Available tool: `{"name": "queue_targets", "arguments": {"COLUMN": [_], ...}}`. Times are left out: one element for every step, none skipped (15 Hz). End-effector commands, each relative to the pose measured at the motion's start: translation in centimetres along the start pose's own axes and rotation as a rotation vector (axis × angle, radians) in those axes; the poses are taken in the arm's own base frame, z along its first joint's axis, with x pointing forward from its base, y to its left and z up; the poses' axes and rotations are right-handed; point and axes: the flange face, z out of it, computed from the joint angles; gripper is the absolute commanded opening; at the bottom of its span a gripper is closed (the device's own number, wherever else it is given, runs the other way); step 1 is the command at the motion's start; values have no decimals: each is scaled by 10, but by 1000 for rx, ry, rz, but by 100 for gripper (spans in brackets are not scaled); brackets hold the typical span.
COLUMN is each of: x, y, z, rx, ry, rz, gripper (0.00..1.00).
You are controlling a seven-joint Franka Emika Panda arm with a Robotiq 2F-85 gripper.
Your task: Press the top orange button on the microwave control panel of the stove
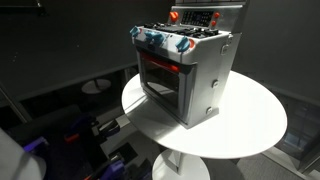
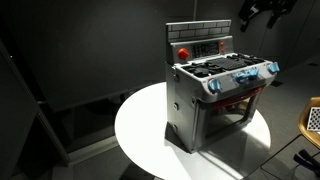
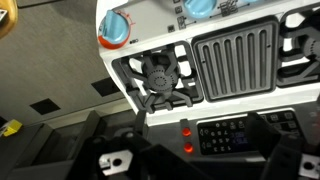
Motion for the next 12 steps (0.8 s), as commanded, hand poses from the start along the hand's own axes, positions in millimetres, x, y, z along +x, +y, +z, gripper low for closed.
{"name": "queue_targets", "arguments": {"x": [34, 40, 47, 52, 58, 64, 69, 75, 79, 85, 90, 94], "y": [5, 7, 9, 11, 12, 14, 14, 15, 15, 14, 13, 12], "z": [21, 29, 37, 44, 52, 58, 65, 71, 77, 82, 86, 90], "rx": [-42, -55, -70, -80, -92, -101, -110, -116, -120, -123, -123, -121], "ry": [13, 13, 15, 15, 18, 19, 20, 19, 21, 21, 21, 18], "rz": [76, 90, 105, 119, 130, 143, 151, 160, 166, 170, 174, 177], "gripper": [100, 100, 100, 100, 100, 100, 100, 100, 100, 100, 100, 100]}}
